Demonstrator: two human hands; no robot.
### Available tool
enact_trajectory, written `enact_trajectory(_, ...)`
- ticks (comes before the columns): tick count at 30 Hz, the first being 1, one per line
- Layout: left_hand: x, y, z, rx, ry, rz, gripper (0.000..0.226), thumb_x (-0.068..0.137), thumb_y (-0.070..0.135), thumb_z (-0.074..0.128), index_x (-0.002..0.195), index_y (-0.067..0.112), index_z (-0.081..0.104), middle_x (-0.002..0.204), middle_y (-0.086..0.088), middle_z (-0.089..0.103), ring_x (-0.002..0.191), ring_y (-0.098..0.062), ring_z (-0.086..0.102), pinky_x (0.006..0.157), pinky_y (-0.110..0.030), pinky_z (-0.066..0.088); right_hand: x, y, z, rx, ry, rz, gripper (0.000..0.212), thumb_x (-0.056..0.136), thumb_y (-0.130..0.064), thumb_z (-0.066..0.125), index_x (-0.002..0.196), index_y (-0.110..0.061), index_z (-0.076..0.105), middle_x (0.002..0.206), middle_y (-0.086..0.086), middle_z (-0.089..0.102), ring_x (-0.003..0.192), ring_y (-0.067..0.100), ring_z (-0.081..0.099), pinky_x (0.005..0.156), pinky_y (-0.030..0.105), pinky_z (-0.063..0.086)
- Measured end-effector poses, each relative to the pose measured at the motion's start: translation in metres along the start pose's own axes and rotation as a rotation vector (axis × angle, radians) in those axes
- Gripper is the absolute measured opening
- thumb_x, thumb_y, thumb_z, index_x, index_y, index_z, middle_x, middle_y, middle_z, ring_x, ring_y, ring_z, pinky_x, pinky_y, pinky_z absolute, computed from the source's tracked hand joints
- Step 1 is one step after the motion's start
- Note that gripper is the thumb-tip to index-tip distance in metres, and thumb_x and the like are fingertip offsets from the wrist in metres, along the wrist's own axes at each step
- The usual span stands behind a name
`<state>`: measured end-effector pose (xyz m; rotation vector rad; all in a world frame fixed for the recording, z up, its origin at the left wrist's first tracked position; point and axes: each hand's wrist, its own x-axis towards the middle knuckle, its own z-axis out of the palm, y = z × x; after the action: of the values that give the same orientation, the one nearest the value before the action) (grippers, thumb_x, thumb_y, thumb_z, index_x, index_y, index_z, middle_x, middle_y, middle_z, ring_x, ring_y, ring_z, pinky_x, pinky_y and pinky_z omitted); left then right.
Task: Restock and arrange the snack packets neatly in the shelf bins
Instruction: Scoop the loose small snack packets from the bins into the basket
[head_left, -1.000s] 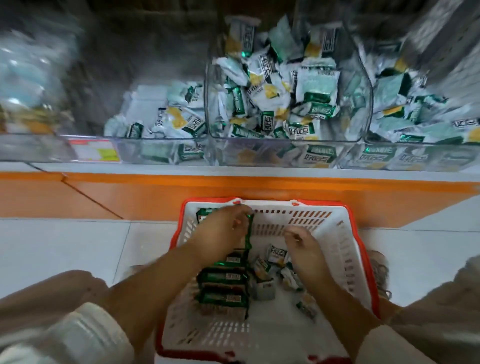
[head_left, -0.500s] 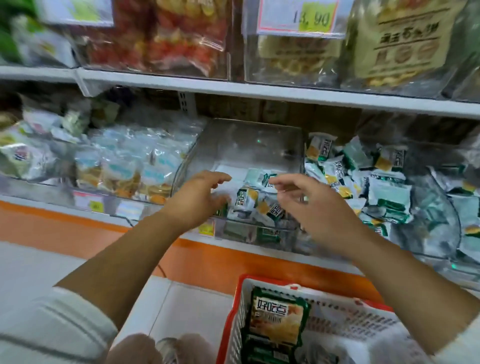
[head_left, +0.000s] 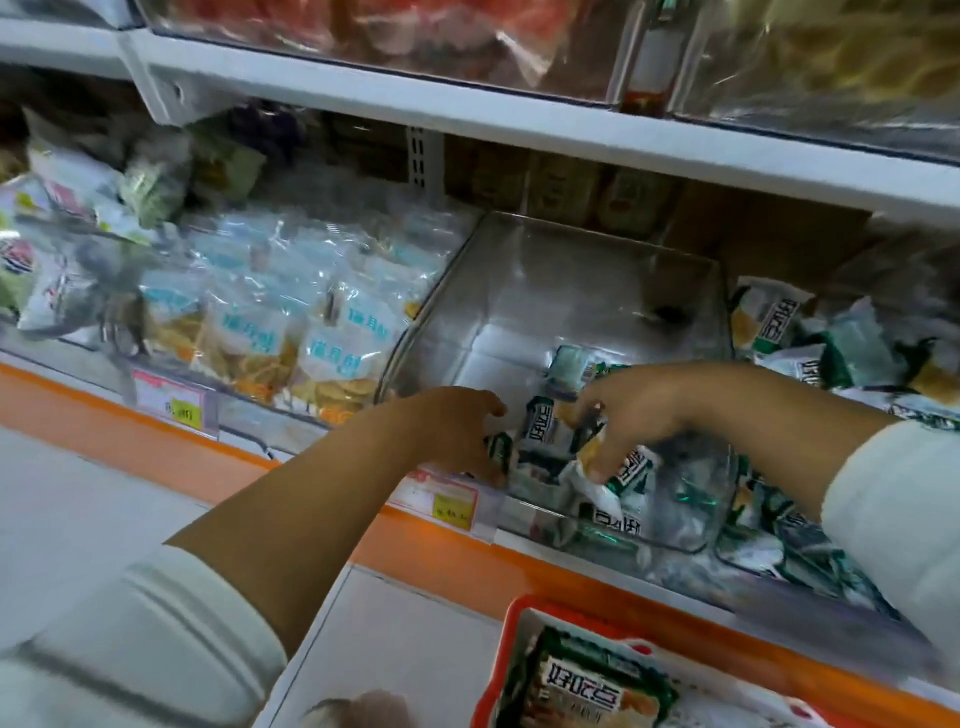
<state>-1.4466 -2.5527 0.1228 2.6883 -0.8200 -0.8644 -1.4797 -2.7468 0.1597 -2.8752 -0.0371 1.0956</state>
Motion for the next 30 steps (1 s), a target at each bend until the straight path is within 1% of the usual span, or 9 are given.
enact_trajectory(3, 0.002, -0.002, 0.004, -0.049, 0.014, 0.016, 0.086, 0.078, 0.042, 0.080, 0.149, 0.028, 0.034, 0.139, 0.001, 0.054, 0.117, -0.021, 0.054, 0.095, -0.031, 0.048, 0.007, 0.002, -0.009, 0.166, 0.186, -0.042, 0.057, 0.072, -0.039, 0.082, 0.123, -0.030, 0.056, 0.134, -0.002, 0.049, 0.111, 0.018, 0.050, 0.082, 0.027, 0.045)
enact_trajectory(5, 0.002, -0.002, 0.004, -0.023, 0.006, 0.038, 0.076, 0.078, 0.044, 0.079, 0.143, 0.025, 0.045, 0.134, 0.001, 0.055, 0.104, -0.016, 0.053, 0.089, -0.032, 0.052, 0.016, -0.001, -0.013, 0.217, 0.192, -0.042, 0.067, 0.075, -0.034, 0.080, 0.134, -0.030, 0.048, 0.138, -0.001, 0.044, 0.112, 0.020, 0.048, 0.076, 0.025, 0.043)
enact_trajectory(9, -0.001, -0.003, 0.001, -0.016, -0.010, 0.066, 0.069, 0.082, 0.041, 0.077, 0.142, 0.025, 0.047, 0.135, 0.002, 0.054, 0.100, -0.012, 0.048, 0.083, -0.026, 0.044, 0.028, -0.008, -0.004, 0.141, 0.031, 0.006, 0.092, 0.077, -0.033, 0.077, 0.152, -0.031, 0.023, 0.157, -0.003, 0.026, 0.139, 0.023, 0.032, 0.107, 0.036, 0.038)
enact_trajectory(13, -0.004, -0.003, 0.002, -0.063, -0.025, 0.074, 0.065, 0.082, 0.036, 0.078, 0.139, 0.029, 0.047, 0.129, 0.004, 0.054, 0.103, -0.014, 0.051, 0.086, -0.028, 0.045, 0.026, -0.008, 0.002, 0.213, 0.002, 0.023, 0.100, 0.075, -0.032, 0.079, 0.153, -0.030, 0.018, 0.160, 0.000, 0.019, 0.143, 0.025, 0.026, 0.108, 0.039, 0.038)
enact_trajectory(20, -0.003, -0.005, 0.007, -0.173, 0.129, 0.085, 0.062, 0.077, 0.035, 0.082, 0.133, 0.026, 0.055, 0.125, 0.003, 0.055, 0.104, -0.013, 0.053, 0.089, -0.027, 0.046, 0.004, -0.006, 0.003, 0.340, 0.059, 0.029, 0.079, 0.068, -0.033, 0.086, 0.136, -0.019, 0.048, 0.142, 0.004, 0.047, 0.122, 0.024, 0.047, 0.093, 0.029, 0.041)
enact_trajectory(23, -0.009, 0.000, 0.008, -0.190, 0.301, 0.094, 0.064, 0.078, 0.036, 0.082, 0.135, 0.022, 0.056, 0.124, 0.001, 0.051, 0.101, -0.008, 0.049, 0.083, -0.013, 0.039, -0.011, -0.010, 0.007, 0.336, 0.203, 0.003, 0.073, 0.068, -0.035, 0.086, 0.129, -0.026, 0.048, 0.123, -0.001, 0.051, 0.101, 0.019, 0.052, 0.072, 0.027, 0.045)
enact_trajectory(26, -0.027, 0.016, 0.011, -0.406, 0.734, 0.122, 0.056, 0.076, 0.031, 0.083, 0.127, 0.020, 0.062, 0.116, 0.004, 0.050, 0.096, -0.004, 0.048, 0.074, 0.005, 0.031, -0.034, -0.015, 0.008, 0.414, 0.454, -0.033, 0.070, 0.071, -0.036, 0.083, 0.129, -0.022, 0.045, 0.114, -0.004, 0.051, 0.091, 0.014, 0.050, 0.059, 0.017, 0.039)
enact_trajectory(28, -0.045, 0.033, 0.013, -0.541, 0.973, 0.186, 0.047, 0.078, 0.028, 0.081, 0.120, 0.020, 0.063, 0.115, 0.001, 0.054, 0.097, -0.006, 0.051, 0.080, 0.003, 0.032, -0.059, -0.017, 0.008, 0.534, 0.617, -0.058, 0.068, 0.070, -0.038, 0.083, 0.126, -0.023, 0.047, 0.110, -0.005, 0.052, 0.087, 0.013, 0.051, 0.057, 0.017, 0.037)
enact_trajectory(30, -0.065, 0.053, 0.018, -0.615, 1.048, 0.231, 0.039, 0.081, 0.031, 0.078, 0.115, 0.022, 0.062, 0.113, 0.003, 0.058, 0.098, -0.006, 0.054, 0.083, -0.004, 0.037, -0.091, -0.016, 0.014, 0.670, 0.704, -0.085, 0.063, 0.069, -0.040, 0.083, 0.120, -0.028, 0.048, 0.106, -0.008, 0.054, 0.080, 0.008, 0.054, 0.055, 0.020, 0.042)
